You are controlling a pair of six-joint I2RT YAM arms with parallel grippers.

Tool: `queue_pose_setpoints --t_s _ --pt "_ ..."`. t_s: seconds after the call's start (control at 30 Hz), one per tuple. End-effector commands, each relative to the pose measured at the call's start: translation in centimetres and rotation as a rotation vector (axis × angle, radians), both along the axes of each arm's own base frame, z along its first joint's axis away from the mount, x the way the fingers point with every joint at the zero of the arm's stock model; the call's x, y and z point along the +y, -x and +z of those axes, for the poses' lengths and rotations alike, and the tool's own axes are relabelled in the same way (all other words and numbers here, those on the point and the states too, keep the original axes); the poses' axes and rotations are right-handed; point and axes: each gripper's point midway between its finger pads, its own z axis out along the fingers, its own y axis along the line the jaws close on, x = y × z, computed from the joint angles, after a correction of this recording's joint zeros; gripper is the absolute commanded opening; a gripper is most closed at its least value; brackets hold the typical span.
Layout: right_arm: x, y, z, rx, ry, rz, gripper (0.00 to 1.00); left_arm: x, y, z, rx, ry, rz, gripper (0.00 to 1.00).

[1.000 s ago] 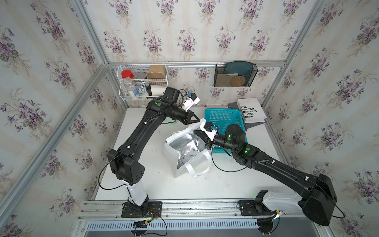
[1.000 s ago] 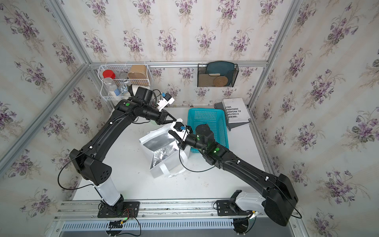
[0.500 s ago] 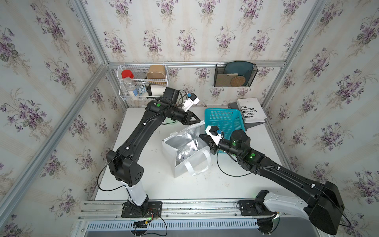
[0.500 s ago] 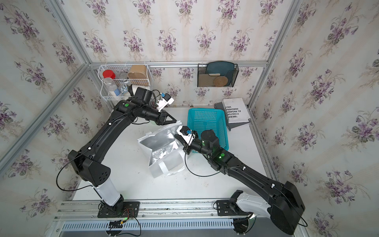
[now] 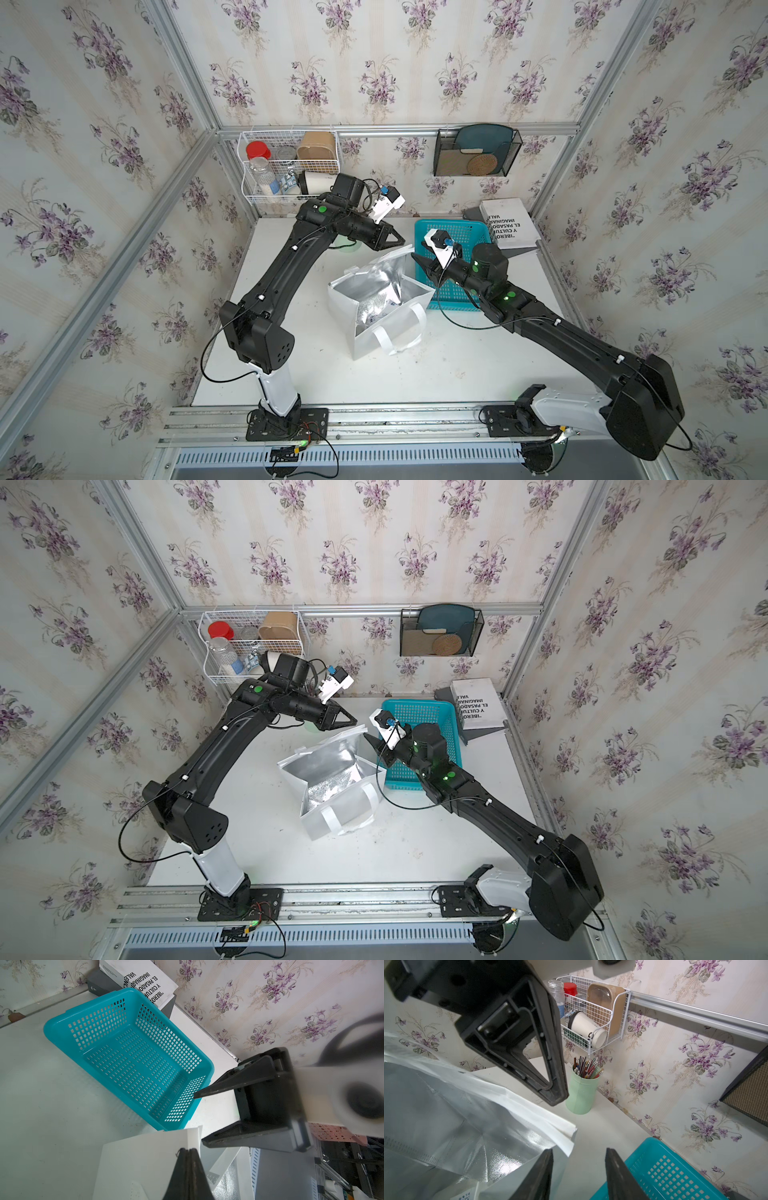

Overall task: Place the ice pack in the delivery bag
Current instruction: Tear off the adhesive seal from the delivery bag.

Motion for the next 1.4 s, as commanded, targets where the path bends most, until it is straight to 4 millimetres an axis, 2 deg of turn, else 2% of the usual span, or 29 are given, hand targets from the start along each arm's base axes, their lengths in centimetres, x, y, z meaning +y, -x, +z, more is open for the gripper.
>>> queue_pose_setpoints --t_s 0.0,0.1,0.4,0.5,0.63,0.7,0.9,1.07,1.37 --pt "0.6 -0.2 0.6 -0.005 -0.02 0.02 0.43 0.2 0.2 -0.2 -0.004 -0.012 -0.007 0.06" --pt "1.0 -0.4 0.5 -0.001 -0.017 0.032 0.4 0.3 0.2 -0.2 -0.005 -0.013 -0.009 0.07" --pt "1.5 0.1 0.3 0.022 -0.016 0.073 0.0 0.2 0.3 0.3 -0.016 -0.001 -0.016 0.09" --pt "1.3 0.3 0.4 0.022 -0.024 0.07 0.0 0.2 0.3 0.6 -0.023 0.001 -0.015 0.12" --pt "1.0 0.5 0.5 0.018 -0.032 0.063 0.0 0.3 0.3 0.9 -0.048 -0.003 -0.01 0.33" --pt "1.1 0.7 0.6 0.017 -0.036 0.072 0.0 0.3 0.5 0.8 -0.06 -0.012 -0.019 0.39" --pt "1.6 1.7 1.2 0.002 -0.055 0.122 0.0 0.2 0.8 -0.2 -0.062 -0.067 -0.037 0.39" --pt "2.4 2.9 1.6 0.001 -0.07 0.186 0.0 0.2 0.3 -0.6 -0.065 -0.093 -0.021 0.37" --pt "3.4 3.9 1.2 0.023 -0.073 0.235 0.0 -0.1 0.1 -0.2 -0.057 -0.072 -0.017 0.35"
